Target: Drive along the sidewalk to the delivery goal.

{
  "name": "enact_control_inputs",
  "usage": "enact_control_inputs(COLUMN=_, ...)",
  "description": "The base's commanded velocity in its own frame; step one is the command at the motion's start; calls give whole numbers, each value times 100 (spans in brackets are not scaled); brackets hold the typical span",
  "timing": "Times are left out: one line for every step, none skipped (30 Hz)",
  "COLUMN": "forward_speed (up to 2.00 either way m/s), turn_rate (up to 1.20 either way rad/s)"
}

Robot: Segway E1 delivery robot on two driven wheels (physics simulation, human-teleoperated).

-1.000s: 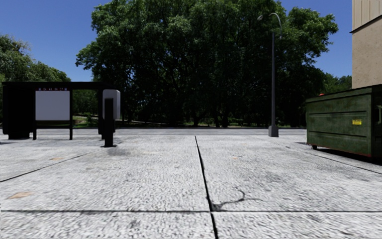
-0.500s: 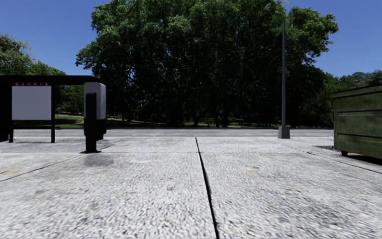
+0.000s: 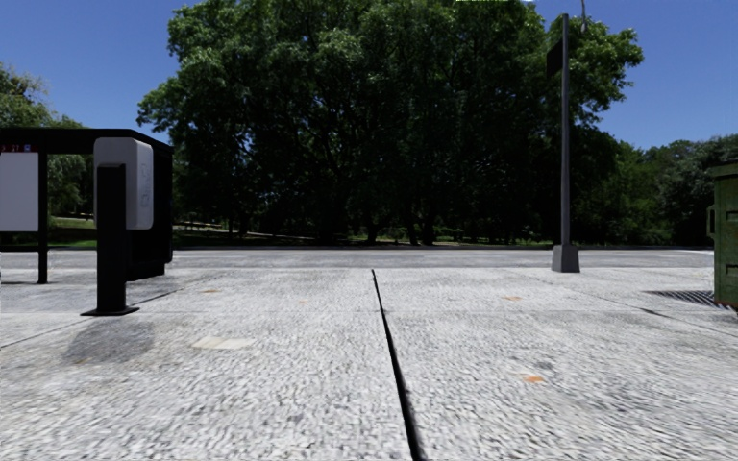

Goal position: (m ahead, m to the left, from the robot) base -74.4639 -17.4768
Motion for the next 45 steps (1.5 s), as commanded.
enact_control_inputs(forward_speed=200, turn_rate=-55)
enact_control_inputs(forward_speed=200, turn_rate=-64)
enact_control_inputs(forward_speed=200, turn_rate=-64)
enact_control_inputs(forward_speed=200, turn_rate=-68)
enact_control_inputs(forward_speed=200, turn_rate=-69)
enact_control_inputs(forward_speed=200, turn_rate=-69)
enact_control_inputs(forward_speed=200, turn_rate=-69)
enact_control_inputs(forward_speed=200, turn_rate=-69)
enact_control_inputs(forward_speed=200, turn_rate=-69)
enact_control_inputs(forward_speed=200, turn_rate=-69)
enact_control_inputs(forward_speed=200, turn_rate=-69)
enact_control_inputs(forward_speed=200, turn_rate=-69)
enact_control_inputs(forward_speed=200, turn_rate=-69)
enact_control_inputs(forward_speed=200, turn_rate=-69)
enact_control_inputs(forward_speed=200, turn_rate=-69)
enact_control_inputs(forward_speed=200, turn_rate=-66)
enact_control_inputs(forward_speed=200, turn_rate=-63)
enact_control_inputs(forward_speed=200, turn_rate=-63)
enact_control_inputs(forward_speed=200, turn_rate=-55)
enact_control_inputs(forward_speed=200, turn_rate=-8)
enact_control_inputs(forward_speed=200, turn_rate=0)
enact_control_inputs(forward_speed=200, turn_rate=0)
enact_control_inputs(forward_speed=200, turn_rate=0)
enact_control_inputs(forward_speed=200, turn_rate=0)
enact_control_inputs(forward_speed=200, turn_rate=0)
enact_control_inputs(forward_speed=200, turn_rate=0)
enact_control_inputs(forward_speed=200, turn_rate=0)
enact_control_inputs(forward_speed=200, turn_rate=0)
enact_control_inputs(forward_speed=200, turn_rate=0)
enact_control_inputs(forward_speed=200, turn_rate=0)
enact_control_inputs(forward_speed=200, turn_rate=0)
enact_control_inputs(forward_speed=200, turn_rate=0)
enact_control_inputs(forward_speed=200, turn_rate=0)
enact_control_inputs(forward_speed=200, turn_rate=-3)
enact_control_inputs(forward_speed=200, turn_rate=-26)
enact_control_inputs(forward_speed=200, turn_rate=-42)
enact_control_inputs(forward_speed=200, turn_rate=-42)
enact_control_inputs(forward_speed=200, turn_rate=-46)
enact_control_inputs(forward_speed=200, turn_rate=-47)
enact_control_inputs(forward_speed=200, turn_rate=-49)
enact_control_inputs(forward_speed=200, turn_rate=-49)
enact_control_inputs(forward_speed=200, turn_rate=-55)
enact_control_inputs(forward_speed=200, turn_rate=-57)
enact_control_inputs(forward_speed=200, turn_rate=-57)
enact_control_inputs(forward_speed=200, turn_rate=-58)
